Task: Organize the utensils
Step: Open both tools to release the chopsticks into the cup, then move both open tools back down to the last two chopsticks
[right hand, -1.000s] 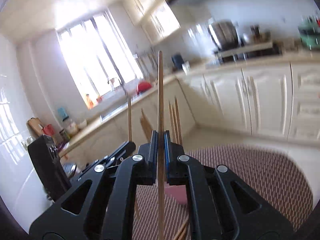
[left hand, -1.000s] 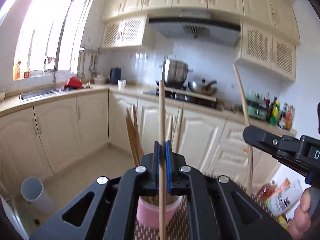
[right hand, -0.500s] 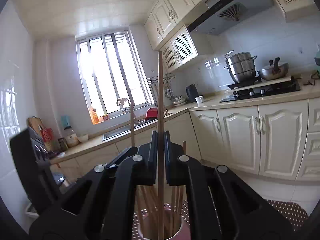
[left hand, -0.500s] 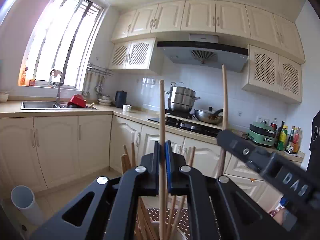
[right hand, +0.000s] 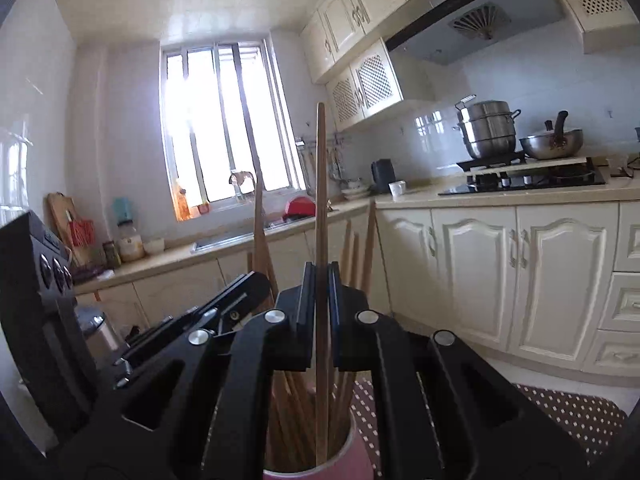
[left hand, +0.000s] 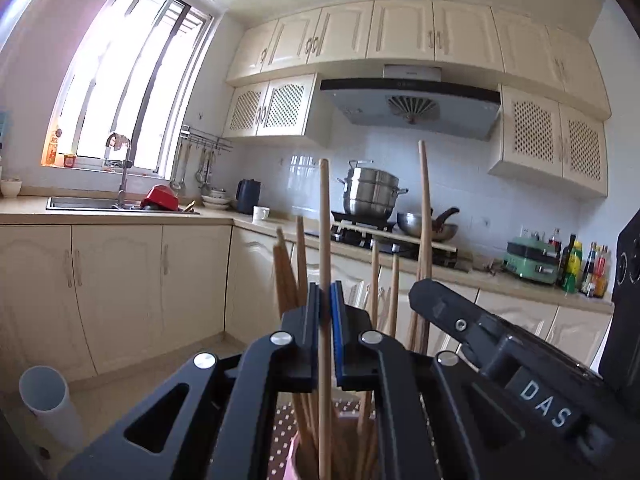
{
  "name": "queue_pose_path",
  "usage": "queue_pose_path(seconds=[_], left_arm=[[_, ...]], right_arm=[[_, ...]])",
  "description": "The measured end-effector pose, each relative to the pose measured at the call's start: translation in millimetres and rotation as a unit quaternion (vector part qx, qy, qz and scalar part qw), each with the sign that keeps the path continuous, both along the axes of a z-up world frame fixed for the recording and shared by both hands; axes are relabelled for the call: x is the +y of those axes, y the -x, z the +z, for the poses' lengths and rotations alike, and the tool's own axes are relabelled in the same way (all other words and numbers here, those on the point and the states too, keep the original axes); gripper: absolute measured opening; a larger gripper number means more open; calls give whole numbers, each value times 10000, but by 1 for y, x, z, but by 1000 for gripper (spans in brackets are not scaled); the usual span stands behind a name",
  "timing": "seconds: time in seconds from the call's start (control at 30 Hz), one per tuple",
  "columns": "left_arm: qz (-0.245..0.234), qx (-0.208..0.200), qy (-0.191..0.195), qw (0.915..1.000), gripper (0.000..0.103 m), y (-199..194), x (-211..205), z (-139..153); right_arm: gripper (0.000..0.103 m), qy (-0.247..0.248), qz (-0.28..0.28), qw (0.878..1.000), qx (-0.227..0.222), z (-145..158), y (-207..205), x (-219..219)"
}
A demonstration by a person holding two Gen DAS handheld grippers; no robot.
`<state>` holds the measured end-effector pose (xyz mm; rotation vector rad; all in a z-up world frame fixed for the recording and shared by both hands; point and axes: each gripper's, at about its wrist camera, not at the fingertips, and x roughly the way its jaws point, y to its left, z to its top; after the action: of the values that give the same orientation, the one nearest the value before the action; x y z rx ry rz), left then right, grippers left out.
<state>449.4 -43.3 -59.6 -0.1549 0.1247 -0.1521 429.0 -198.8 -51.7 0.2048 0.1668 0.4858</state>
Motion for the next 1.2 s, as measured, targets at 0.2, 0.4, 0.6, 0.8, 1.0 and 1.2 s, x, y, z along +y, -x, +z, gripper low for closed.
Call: queue_pose_path(seconds=[0.2,0.4,0.6,0.8,1.0,1.2], left_arm=[[94,362,-136,9992,6,13,5,-27],[118,618,-405,9972,11,26,9,-37],[63,1114,-612,9919,26,39,18,-41],[-118,1576,-699,9850,35,65,31,-40],[-409,1962,-863,9759,35,99,40,-37],[-872,2603,-1308,9526,37,131,45,-49]], right_arm=[[7,212,121,9981,564,-26,7,5],[8,329,304,9903,1316,-39,9,-1],[37,367,-120,9831,1787,-39,29,-24],[61,235,-455,9750,2164,-29,65,-53],[68,264,-266,9459,3223,-31,89,-61],[69,823,-79,8951,4381,-50,110,-43]])
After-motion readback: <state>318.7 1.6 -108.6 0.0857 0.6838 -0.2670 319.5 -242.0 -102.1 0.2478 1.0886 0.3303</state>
